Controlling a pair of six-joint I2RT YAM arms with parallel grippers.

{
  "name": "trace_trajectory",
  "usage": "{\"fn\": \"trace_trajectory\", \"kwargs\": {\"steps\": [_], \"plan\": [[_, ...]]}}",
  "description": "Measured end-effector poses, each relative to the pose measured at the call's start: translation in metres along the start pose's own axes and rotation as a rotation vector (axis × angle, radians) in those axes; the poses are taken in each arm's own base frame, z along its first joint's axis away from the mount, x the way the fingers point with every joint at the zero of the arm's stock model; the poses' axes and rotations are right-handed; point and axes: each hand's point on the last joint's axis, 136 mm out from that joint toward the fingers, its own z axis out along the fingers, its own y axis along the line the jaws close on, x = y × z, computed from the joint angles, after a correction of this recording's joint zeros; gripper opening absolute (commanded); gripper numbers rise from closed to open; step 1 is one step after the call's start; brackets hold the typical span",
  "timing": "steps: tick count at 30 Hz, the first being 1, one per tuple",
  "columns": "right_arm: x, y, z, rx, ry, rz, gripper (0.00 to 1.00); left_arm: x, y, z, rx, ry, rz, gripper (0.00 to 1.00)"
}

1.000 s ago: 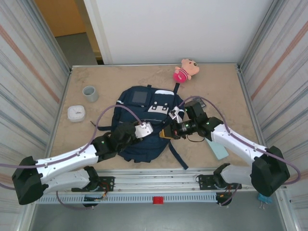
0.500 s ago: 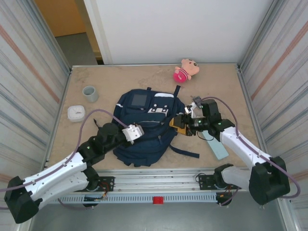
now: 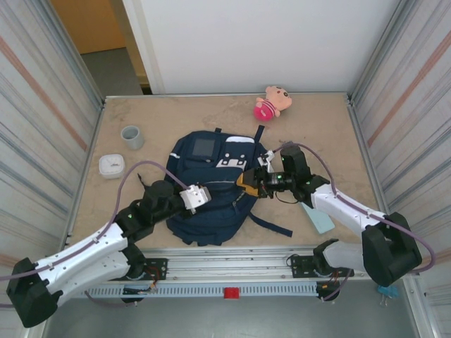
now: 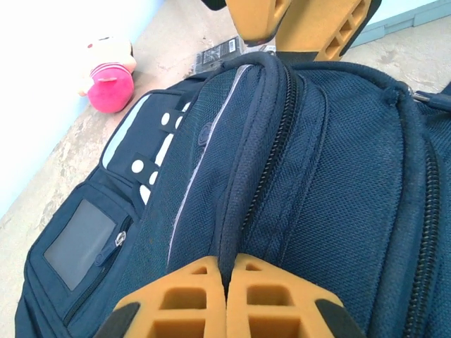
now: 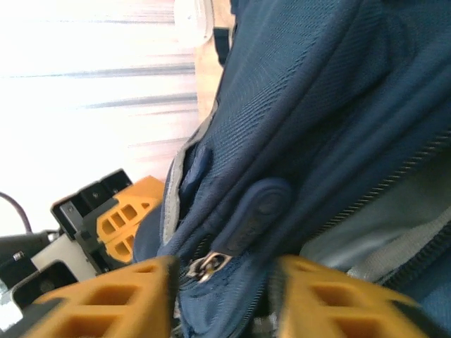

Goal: Pack books, pencil case, and school supplies into a backpack

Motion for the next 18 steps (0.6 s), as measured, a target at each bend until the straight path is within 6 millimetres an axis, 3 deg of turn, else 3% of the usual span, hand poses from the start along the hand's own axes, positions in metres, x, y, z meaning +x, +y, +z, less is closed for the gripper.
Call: {"fn": "trace_trajectory", "kwargs": {"steps": [2, 4, 7, 11, 15, 18], "plan": [[-0.002, 0.0, 0.002, -0.003, -0.017, 0.015, 0.07, -0.001, 0.002, -0.002, 0.005, 0.024, -0.029, 0.15], [-0.002, 0.003, 0.003, -0.008, -0.029, 0.026, 0.02, -0.005, 0.004, -0.005, 0.002, 0.046, -0.068, 0.35], [-0.001, 0.012, 0.005, -0.027, -0.046, 0.004, 0.0, -0.03, 0.005, -0.016, -0.009, 0.044, -0.146, 0.58], [0.001, 0.024, 0.008, -0.047, -0.073, -0.03, 0.0, -0.065, 0.004, -0.039, -0.04, 0.049, -0.308, 0.62], [0.004, 0.031, 0.007, -0.051, -0.097, -0.054, 0.0, -0.08, -0.01, -0.053, -0.055, 0.084, -0.475, 0.63], [0.004, 0.029, 0.0, -0.029, -0.123, -0.071, 0.29, -0.08, -0.027, -0.049, -0.06, 0.152, -0.548, 0.65]]}}
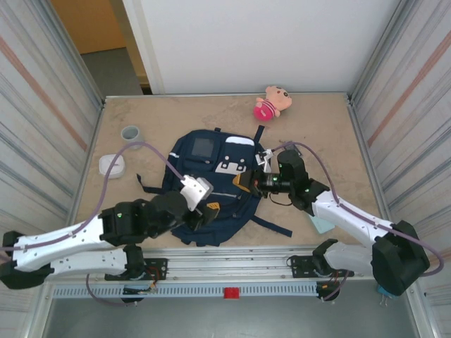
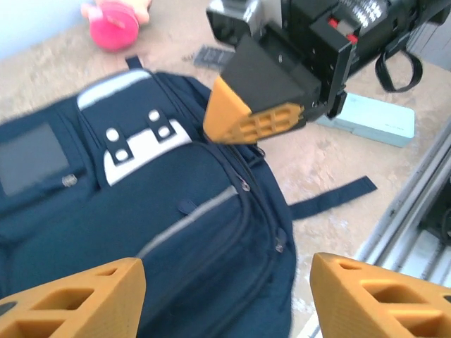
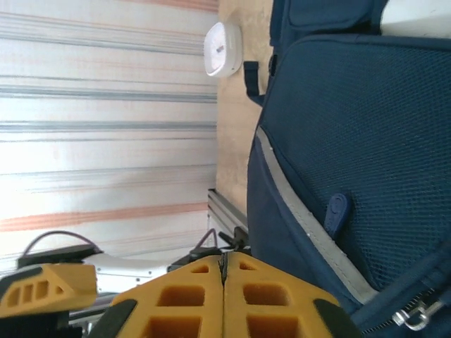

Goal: Pack books, pencil case, and school supplies into a backpack

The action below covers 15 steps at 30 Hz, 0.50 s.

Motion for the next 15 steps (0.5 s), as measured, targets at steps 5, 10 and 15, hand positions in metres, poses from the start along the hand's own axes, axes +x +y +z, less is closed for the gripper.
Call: {"fn": "trace_trajectory", "kwargs": {"steps": [5, 10, 15], "plan": [[0.001, -0.018, -0.014, 0.098, -0.029, -0.032, 0.52, 0.029, -0.012, 0.037, -0.086, 0.157, -0.069, 0.69], [0.006, -0.037, -0.031, 0.209, -0.055, -0.121, 0.57, 0.055, 0.002, 0.049, -0.177, 0.213, -0.09, 0.74], [0.002, -0.027, -0.047, 0.198, -0.153, -0.399, 0.58, 0.069, 0.032, 0.043, -0.233, 0.187, -0.228, 0.79]]}}
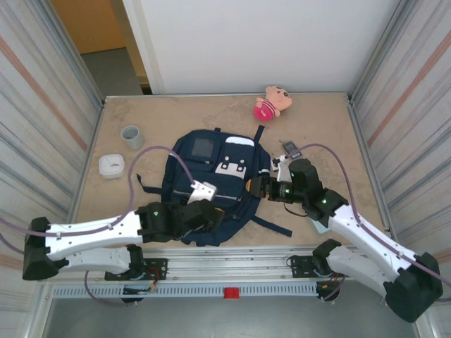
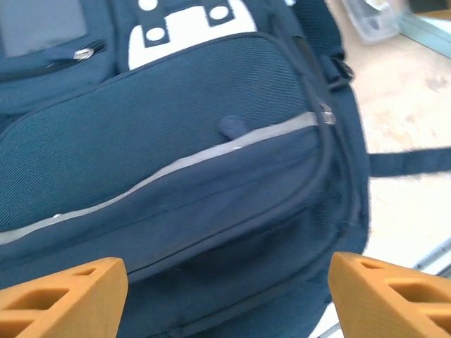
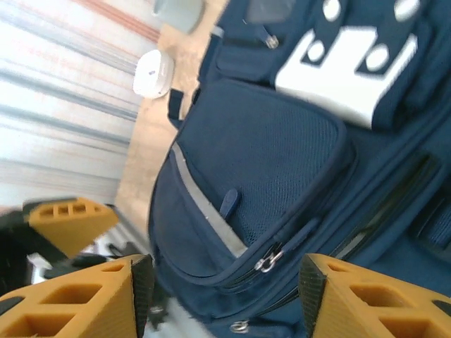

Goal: Pack books, pencil case, and school supplies into a backpack

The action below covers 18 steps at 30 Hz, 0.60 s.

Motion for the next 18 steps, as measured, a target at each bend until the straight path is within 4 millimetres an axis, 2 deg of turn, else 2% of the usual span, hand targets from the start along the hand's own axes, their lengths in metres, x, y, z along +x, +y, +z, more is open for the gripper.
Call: {"fn": "trace_trajectory", "kwargs": {"steps": [3, 7, 13, 18], "plan": [[0.001, 0.008, -0.004, -0.024, -0.044, -0.229, 0.58, -0.003, 0.022, -0.004, -0.02, -0.005, -0.163, 0.79], [0.008, 0.014, 0.004, -0.017, -0.022, -0.567, 0.59, -0.002, 0.047, -0.009, -0.045, 0.007, -0.366, 0.79], [0.037, 0.022, 0.028, -0.047, 0.143, -0.983, 0.67, 0.028, 0.07, -0.001, -0.064, 0.076, -0.543, 0.79], [0.068, 0.02, 0.048, -0.114, 0.27, -1.149, 0.68, 0.047, 0.076, 0.006, -0.072, 0.128, -0.615, 0.79]]}}
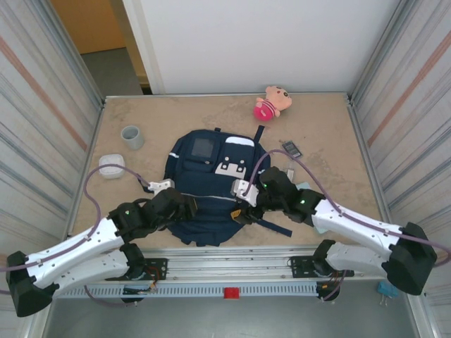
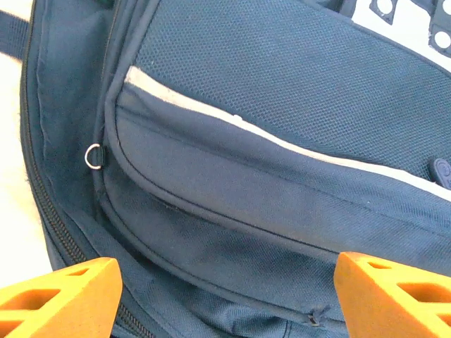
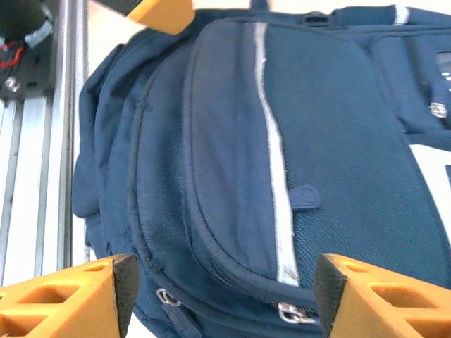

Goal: Pack books, pencil case, and school supplies into a backpack

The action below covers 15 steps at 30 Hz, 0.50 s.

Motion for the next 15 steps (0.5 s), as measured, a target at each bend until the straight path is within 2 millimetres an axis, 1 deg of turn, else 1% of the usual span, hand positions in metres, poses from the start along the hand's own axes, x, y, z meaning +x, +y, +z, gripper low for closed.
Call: {"fn": "trace_trajectory", "kwargs": {"steps": [4, 7, 8, 10, 12, 14, 15], "plan": [[0.007, 0.001, 0.02, -0.027, 0.05, -0.05, 0.67, 0.007, 0.001, 0.004, 0.01, 0.025, -0.024, 0.79], [0.013, -0.007, 0.034, -0.008, 0.084, -0.064, 0.65, 0.01, 0.001, 0.006, 0.013, 0.037, -0.035, 0.79], [0.014, -0.01, 0.039, 0.0, 0.089, -0.069, 0.62, 0.011, 0.002, 0.006, 0.012, 0.039, -0.037, 0.79], [0.016, -0.013, 0.046, 0.007, 0.099, -0.079, 0.46, 0.012, 0.003, 0.007, 0.01, 0.043, -0.041, 0.79], [0.017, -0.012, 0.052, -0.001, 0.109, -0.087, 0.23, 0.011, 0.003, 0.007, 0.009, 0.041, -0.044, 0.78], [0.012, -0.013, 0.053, 0.001, 0.104, -0.088, 0.04, 0.011, 0.003, 0.007, 0.01, 0.04, -0.045, 0.78], [0.006, -0.015, 0.052, 0.013, 0.093, -0.078, 0.0, 0.01, 0.003, 0.006, 0.013, 0.038, -0.043, 0.78]]}}
